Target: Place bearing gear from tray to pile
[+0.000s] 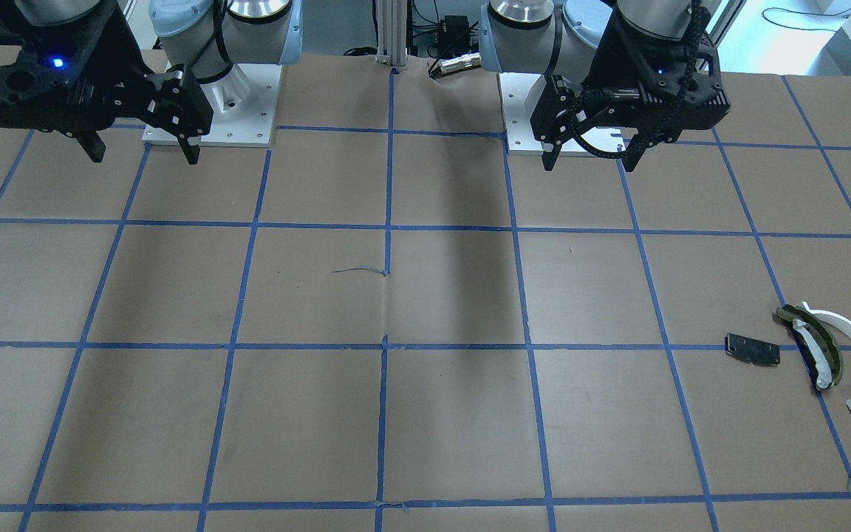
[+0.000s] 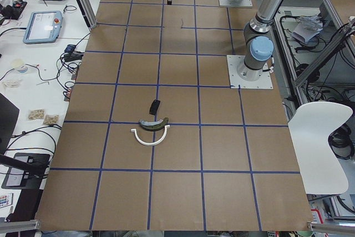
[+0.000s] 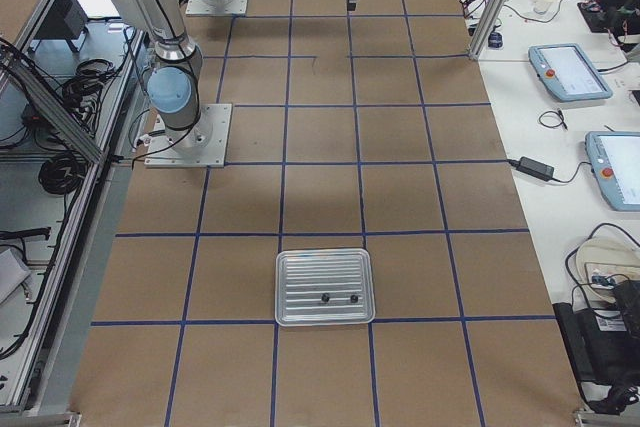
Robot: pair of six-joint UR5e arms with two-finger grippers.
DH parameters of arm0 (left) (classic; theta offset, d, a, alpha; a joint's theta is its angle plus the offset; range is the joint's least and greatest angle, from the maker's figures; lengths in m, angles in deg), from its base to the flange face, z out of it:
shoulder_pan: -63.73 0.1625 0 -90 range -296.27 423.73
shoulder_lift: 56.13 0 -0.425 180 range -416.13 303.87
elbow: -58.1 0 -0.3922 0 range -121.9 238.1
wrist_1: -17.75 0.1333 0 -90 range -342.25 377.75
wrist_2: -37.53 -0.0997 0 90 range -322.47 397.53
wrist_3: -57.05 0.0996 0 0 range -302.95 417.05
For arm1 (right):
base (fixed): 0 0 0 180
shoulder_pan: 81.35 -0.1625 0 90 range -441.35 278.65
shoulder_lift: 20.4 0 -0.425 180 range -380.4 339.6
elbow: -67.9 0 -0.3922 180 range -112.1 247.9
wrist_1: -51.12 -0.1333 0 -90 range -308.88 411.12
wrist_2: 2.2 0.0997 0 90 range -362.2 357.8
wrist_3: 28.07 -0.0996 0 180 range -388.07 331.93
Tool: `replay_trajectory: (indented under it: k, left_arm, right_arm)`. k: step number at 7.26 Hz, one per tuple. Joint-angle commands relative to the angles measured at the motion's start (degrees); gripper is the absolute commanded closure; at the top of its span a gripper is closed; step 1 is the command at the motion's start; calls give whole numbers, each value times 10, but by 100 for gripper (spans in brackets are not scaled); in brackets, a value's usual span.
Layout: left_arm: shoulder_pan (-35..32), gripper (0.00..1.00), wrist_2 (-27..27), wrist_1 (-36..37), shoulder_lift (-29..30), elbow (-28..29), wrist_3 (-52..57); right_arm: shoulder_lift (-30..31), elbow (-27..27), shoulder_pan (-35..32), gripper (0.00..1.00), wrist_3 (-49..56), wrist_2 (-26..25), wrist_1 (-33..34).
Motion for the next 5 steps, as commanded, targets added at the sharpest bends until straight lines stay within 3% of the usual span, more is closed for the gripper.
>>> replay_trajectory:
  k: [1,3,5]
  left_arm:
    - [0,0,-10,-1,2,3,37]
    - [4,0,-7,-1,4,11,38]
    - [4,0,-6,-34,33,60,56]
  right_arm:
    - [4,-9,32,0,7,-26,3]
    - [0,-41,169,0,90,-21,-27]
    - [-14,-34,326,0,375,-29,-17]
